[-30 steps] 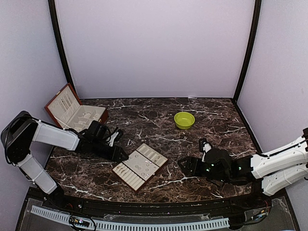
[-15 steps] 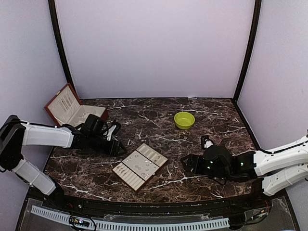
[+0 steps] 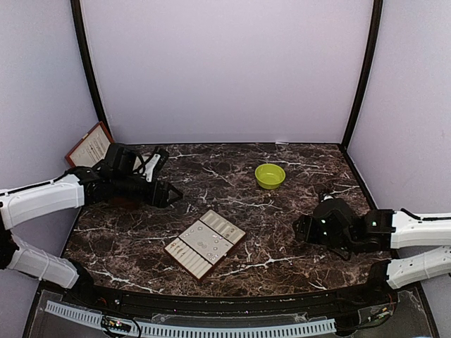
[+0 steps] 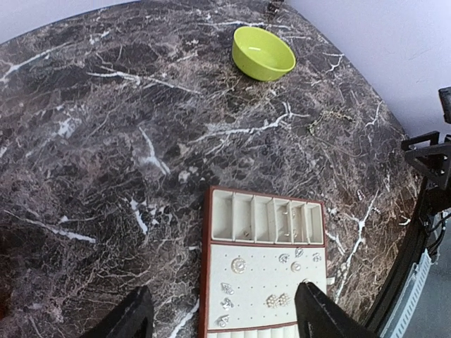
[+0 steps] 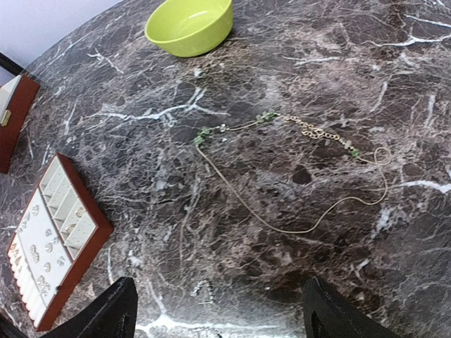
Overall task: Organize the mixed jewelry
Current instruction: Pick up the earring from the center of the board.
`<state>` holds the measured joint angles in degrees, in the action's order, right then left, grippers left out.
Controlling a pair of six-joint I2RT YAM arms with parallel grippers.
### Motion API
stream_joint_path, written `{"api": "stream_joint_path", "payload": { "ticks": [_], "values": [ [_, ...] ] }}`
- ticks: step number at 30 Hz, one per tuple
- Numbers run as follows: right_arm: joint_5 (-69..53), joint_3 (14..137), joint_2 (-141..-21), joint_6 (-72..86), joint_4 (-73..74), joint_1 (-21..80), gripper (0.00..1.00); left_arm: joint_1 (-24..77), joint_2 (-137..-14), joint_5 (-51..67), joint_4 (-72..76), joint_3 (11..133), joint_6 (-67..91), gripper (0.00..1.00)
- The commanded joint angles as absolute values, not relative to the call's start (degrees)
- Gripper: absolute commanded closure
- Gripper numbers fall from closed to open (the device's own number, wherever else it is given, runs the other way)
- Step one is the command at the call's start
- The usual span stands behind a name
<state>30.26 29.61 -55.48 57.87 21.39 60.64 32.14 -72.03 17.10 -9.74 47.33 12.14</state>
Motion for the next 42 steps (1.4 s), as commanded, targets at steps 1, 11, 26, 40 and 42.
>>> {"api": "stream_joint_path", "payload": {
  "ticks": [1,11,26,40,42],
  "values": [
    [26.72,30.49,-54.82,55.06,25.99,56.77,0.21,31.49,-67.99,18.06,-13.55,50.31,9.22,0.27],
    [16.02,30.05,-60.07,51.01,25.71,54.84,0.38,30.85,-63.37,15.85,-14.69,50.93,3.58,0.23],
    [16.06,34.76,-73.12,55.81,27.59,63.46,0.56,30.81,-62.21,12.82,-12.9,46.11,-1.66,0.24],
    [17.39,35.96,-77.76,58.91,29.18,68.63,0.66,30.81,-62.84,14.55,-13.01,46.22,-1.15,0.24],
    [17.98,36.22,-78.28,58.97,29.18,68.72,0.69,30.85,-62.84,14.77,-13.01,46.18,-1.03,0.23]
  ]
}}
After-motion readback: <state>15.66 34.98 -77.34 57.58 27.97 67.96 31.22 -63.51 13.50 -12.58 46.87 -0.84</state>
